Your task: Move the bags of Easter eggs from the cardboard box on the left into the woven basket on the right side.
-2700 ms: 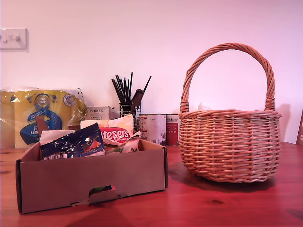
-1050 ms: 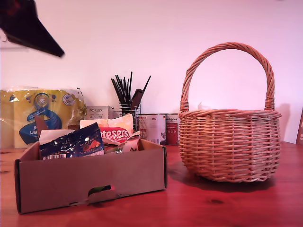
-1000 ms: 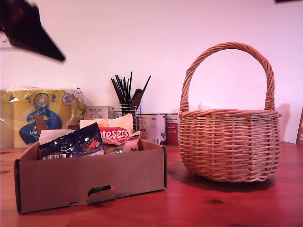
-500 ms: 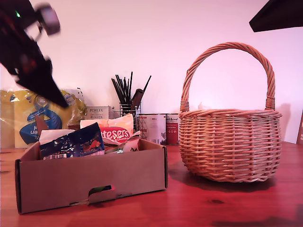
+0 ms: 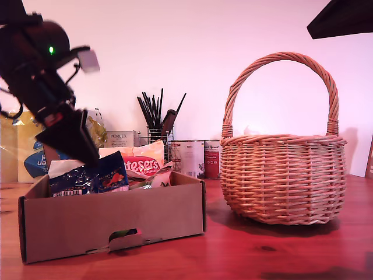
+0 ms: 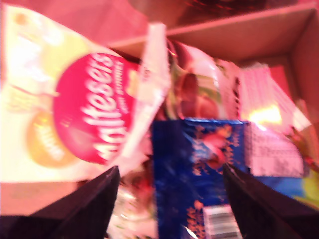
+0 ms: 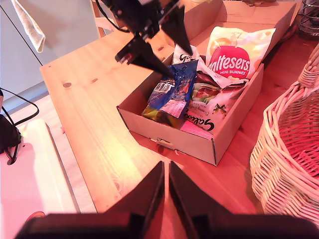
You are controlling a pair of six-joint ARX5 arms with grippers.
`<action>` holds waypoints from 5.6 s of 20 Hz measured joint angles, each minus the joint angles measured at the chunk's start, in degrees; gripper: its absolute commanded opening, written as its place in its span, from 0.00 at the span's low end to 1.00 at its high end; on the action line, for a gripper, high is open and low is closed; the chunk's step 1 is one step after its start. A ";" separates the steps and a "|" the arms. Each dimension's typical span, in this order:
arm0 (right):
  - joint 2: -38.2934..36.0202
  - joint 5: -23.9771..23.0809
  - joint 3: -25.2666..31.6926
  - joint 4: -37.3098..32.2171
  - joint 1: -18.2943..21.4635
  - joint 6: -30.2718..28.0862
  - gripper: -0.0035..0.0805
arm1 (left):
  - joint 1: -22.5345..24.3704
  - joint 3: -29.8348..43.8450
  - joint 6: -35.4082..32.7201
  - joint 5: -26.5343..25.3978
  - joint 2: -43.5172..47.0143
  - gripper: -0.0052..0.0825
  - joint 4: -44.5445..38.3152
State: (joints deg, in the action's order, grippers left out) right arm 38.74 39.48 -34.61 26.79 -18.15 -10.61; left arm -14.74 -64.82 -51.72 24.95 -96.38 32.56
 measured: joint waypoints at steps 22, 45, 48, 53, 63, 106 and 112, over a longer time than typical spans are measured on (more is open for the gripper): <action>0.00 0.00 0.00 -0.02 0.00 0.02 0.03 | -9.09 -6.34 12.02 6.23 -4.15 0.36 21.92; 0.00 0.24 0.00 -0.04 -0.70 0.07 0.03 | -13.35 -6.84 13.81 -0.66 -10.84 0.09 18.05; 0.00 0.24 0.00 -0.09 -0.70 0.07 0.03 | -13.40 -6.84 13.88 2.05 -12.09 0.03 18.01; 0.00 0.24 0.00 -0.07 -0.72 0.07 0.03 | -13.40 -7.28 13.88 2.10 -12.11 0.03 20.22; 0.00 0.24 0.00 -0.07 -0.70 0.07 0.03 | -14.03 -17.09 13.88 1.77 -7.85 0.03 27.52; -7.34 -5.62 -5.77 19.61 -0.70 -1.44 0.03 | -32.70 -20.79 29.57 -19.21 -20.11 0.40 -44.13; -7.34 -5.60 -5.77 19.65 -0.70 -1.44 0.03 | -36.02 -20.79 26.03 -22.05 -20.13 0.43 -43.69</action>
State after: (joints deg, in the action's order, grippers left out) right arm 31.40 33.89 -40.38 46.44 -18.85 -12.05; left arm -50.76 -85.60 -25.69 2.90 -116.51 -11.14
